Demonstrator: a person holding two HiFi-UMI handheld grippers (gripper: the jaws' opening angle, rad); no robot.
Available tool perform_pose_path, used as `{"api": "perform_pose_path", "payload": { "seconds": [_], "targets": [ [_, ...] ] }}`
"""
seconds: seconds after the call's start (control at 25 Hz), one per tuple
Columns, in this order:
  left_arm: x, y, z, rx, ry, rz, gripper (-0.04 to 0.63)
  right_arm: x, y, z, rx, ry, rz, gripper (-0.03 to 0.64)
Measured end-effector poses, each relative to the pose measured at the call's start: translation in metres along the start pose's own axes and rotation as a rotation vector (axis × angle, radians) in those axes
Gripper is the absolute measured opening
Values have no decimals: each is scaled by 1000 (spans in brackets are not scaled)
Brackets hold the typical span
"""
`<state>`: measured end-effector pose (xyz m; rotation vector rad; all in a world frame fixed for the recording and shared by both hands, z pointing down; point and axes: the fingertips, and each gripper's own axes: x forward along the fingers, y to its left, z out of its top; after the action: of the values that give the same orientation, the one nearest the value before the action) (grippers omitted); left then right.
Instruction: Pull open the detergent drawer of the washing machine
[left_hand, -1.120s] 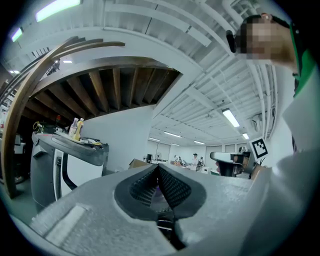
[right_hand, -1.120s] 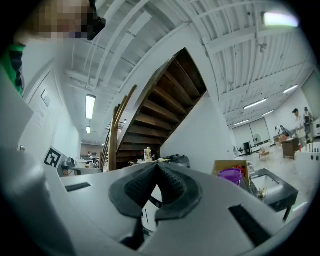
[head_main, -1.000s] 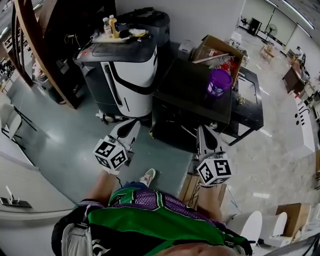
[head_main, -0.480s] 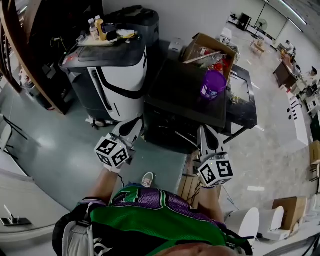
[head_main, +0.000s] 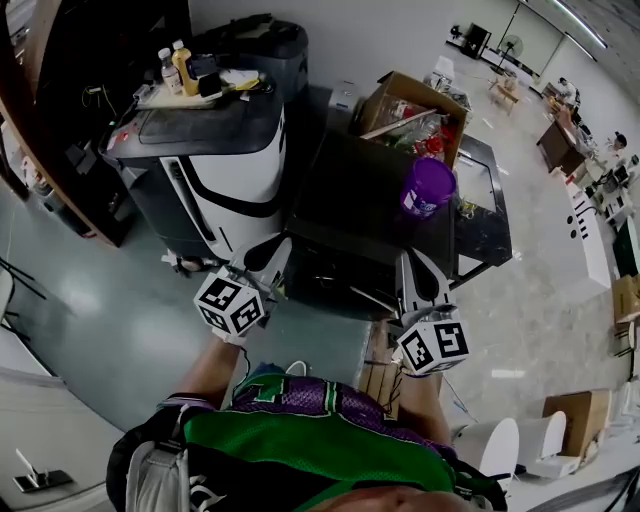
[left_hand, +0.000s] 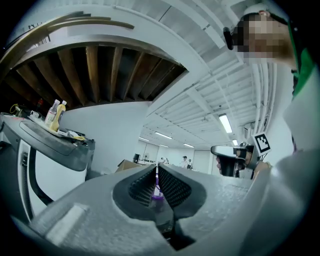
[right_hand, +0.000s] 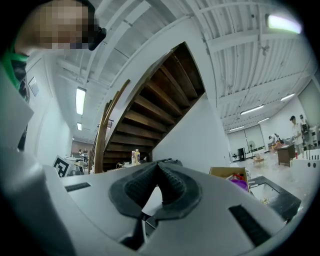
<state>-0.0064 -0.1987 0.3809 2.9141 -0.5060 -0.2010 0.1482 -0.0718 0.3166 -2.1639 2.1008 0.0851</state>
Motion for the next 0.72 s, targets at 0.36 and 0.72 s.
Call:
{"api": "perform_pose_path", "payload": {
  "seconds": [0.36,0.72],
  "targets": [
    [15,-3,5,-126,-95,-113,160,12,-11,-4,-7,6,5,2],
    [20,-5,-27,-301,-77,-137,190,6,-18,-11,-11,26,26,2]
  ]
}}
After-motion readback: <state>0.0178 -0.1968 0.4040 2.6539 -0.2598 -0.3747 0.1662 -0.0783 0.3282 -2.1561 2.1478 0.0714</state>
